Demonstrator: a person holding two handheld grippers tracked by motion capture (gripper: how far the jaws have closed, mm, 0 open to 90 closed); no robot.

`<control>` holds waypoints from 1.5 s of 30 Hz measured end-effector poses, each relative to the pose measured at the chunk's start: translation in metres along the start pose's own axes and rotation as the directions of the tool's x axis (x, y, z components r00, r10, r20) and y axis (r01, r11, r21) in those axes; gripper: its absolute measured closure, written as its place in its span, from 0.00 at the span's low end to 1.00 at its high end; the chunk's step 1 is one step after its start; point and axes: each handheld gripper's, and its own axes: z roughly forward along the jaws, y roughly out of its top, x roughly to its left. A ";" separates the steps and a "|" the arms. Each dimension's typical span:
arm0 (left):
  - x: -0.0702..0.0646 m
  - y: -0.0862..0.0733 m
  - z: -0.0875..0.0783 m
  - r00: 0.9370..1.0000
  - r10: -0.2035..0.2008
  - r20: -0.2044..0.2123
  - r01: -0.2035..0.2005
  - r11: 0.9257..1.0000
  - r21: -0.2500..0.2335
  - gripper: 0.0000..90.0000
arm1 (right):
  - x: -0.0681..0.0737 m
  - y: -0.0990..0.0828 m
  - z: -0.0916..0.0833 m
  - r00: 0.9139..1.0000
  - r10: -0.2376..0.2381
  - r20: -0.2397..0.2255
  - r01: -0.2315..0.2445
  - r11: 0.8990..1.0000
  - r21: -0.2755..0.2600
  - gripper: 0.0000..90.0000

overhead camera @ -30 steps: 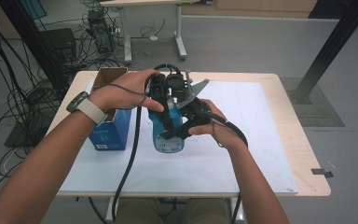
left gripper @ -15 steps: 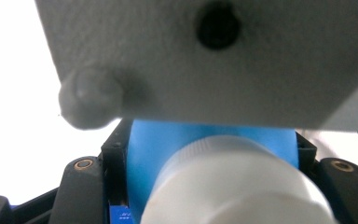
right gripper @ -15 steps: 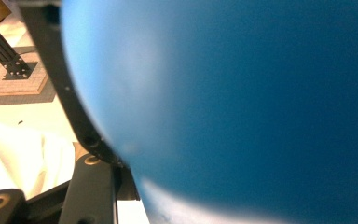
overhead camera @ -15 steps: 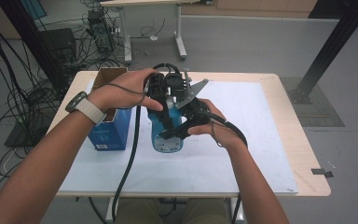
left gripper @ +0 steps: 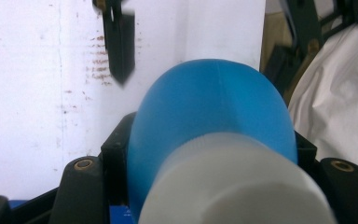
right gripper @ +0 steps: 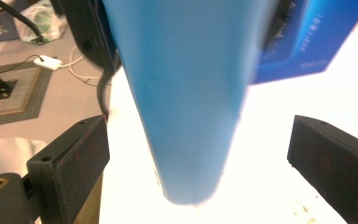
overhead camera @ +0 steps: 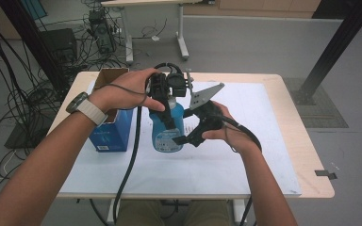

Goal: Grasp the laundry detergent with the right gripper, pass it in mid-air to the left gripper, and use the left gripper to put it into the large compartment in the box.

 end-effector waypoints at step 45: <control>0.002 -0.014 -0.043 0.870 -0.446 -0.212 0.457 0.889 0.005 0.42 | -0.023 -0.031 -0.101 0.946 0.116 0.302 -0.241 0.876 0.418 0.08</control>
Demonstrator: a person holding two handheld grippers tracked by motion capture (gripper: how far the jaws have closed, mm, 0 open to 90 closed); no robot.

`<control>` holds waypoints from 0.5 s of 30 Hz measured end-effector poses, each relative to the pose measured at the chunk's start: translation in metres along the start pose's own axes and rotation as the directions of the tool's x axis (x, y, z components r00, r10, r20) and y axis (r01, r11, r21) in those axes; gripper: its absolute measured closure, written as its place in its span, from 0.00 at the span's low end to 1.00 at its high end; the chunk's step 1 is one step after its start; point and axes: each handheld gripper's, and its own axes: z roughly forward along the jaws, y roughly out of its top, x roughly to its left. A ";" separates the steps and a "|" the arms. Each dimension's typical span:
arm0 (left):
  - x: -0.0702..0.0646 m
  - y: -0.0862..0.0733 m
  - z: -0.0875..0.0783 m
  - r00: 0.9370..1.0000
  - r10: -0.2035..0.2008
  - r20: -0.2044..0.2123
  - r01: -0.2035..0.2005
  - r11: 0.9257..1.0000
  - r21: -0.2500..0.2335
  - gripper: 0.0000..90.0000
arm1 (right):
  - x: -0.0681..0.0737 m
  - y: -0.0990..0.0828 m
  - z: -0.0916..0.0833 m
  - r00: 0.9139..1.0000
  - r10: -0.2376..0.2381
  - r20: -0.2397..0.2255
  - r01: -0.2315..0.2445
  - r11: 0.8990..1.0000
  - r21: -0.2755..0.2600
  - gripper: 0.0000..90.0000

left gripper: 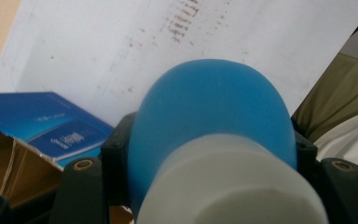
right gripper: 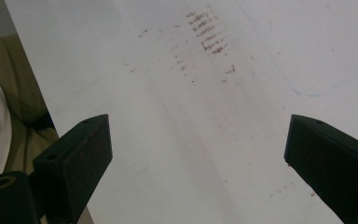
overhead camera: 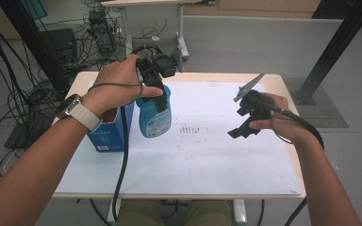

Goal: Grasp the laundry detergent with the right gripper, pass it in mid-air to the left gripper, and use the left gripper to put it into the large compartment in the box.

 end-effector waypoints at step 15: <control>0.009 0.001 -0.028 0.975 -0.222 -0.034 0.222 0.975 -0.001 0.42 | -0.007 -0.010 -0.005 0.999 0.027 0.020 -0.028 0.999 0.046 0.09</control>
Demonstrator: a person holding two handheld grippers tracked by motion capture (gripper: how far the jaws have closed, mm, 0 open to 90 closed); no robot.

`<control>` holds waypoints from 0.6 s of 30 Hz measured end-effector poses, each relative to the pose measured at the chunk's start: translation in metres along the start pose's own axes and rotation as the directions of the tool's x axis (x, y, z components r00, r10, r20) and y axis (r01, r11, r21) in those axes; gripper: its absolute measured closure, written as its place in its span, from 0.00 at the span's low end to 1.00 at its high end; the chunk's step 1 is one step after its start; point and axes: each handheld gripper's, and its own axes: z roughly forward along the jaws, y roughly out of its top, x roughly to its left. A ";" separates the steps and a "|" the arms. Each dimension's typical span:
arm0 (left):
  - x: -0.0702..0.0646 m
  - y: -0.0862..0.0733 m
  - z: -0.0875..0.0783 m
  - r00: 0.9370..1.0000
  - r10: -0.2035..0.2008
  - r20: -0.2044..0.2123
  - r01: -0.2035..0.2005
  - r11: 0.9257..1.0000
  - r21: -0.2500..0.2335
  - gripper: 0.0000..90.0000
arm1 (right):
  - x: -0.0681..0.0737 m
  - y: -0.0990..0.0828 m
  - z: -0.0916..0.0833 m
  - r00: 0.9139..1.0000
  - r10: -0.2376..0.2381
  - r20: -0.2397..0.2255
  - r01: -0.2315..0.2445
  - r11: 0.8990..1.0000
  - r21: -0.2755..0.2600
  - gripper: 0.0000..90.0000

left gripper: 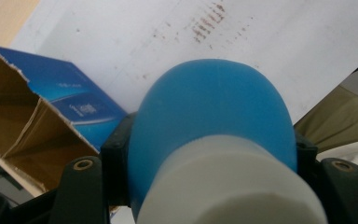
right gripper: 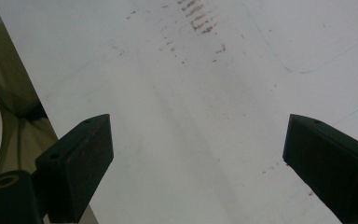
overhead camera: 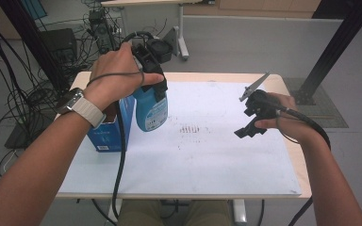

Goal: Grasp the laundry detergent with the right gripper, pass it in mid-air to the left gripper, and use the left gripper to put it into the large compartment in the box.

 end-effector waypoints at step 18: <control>0.009 0.001 -0.023 0.989 -0.146 -0.019 0.146 0.989 0.002 0.42 | -0.004 -0.001 -0.002 1.000 0.009 0.013 -0.010 1.000 0.011 0.09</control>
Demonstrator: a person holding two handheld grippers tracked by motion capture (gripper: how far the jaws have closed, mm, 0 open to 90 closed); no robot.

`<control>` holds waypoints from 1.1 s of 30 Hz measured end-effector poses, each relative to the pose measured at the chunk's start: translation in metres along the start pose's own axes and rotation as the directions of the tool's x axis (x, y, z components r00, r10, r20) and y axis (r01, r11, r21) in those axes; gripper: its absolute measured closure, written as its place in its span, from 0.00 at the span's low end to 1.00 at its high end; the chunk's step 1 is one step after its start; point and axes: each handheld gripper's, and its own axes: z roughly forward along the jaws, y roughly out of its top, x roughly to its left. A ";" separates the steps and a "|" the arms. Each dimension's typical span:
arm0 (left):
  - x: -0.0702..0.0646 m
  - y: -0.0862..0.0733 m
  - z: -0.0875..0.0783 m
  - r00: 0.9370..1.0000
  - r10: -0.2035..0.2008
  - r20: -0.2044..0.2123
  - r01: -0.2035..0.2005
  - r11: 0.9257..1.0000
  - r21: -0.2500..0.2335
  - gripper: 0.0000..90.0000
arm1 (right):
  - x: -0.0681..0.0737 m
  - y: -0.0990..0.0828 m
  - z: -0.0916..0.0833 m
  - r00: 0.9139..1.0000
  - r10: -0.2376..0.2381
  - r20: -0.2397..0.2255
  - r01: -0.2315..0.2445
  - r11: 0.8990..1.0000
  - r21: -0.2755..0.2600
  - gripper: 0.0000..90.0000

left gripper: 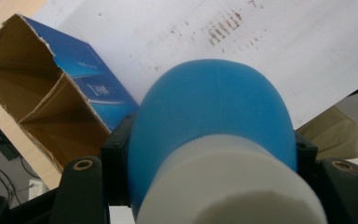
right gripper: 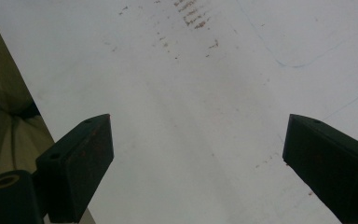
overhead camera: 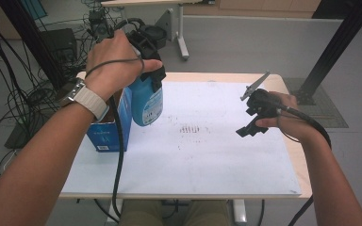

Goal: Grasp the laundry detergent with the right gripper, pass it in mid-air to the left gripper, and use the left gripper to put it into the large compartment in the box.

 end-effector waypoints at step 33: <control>0.052 -0.015 -0.055 0.950 -0.310 -0.039 0.310 0.951 -0.006 0.42 | -0.007 0.001 -0.002 1.000 0.017 0.011 -0.017 1.000 0.007 0.10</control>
